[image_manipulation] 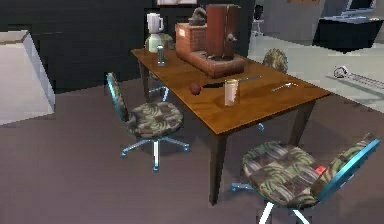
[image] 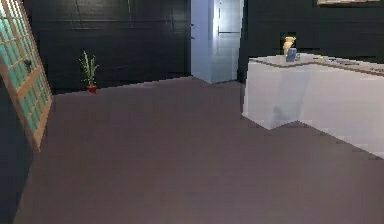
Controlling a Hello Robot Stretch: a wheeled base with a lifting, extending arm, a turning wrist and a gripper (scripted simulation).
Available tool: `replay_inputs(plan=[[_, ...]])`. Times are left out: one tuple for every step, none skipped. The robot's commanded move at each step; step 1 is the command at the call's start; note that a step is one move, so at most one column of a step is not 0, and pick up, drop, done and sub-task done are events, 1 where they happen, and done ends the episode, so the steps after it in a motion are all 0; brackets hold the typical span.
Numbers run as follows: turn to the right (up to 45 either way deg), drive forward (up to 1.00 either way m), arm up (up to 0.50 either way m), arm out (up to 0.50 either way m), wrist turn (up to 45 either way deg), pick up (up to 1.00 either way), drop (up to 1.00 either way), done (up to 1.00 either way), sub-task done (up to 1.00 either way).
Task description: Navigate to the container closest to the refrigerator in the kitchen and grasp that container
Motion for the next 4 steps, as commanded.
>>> replay_inputs(plan=[[3.0,0.00,0.00,0.00,0.0,0.00,0.00,0.00,0.00],[0.0,1.00,0.00,0.00,0.0,0.00,0.00,0.00,0.00],[0.0,1.00,0.00,0.00,0.0,0.00,0.00,0.00,0.00],[0.0,0.90,0.00,0.00,0.0,0.00,0.00,0.00,0.00]])
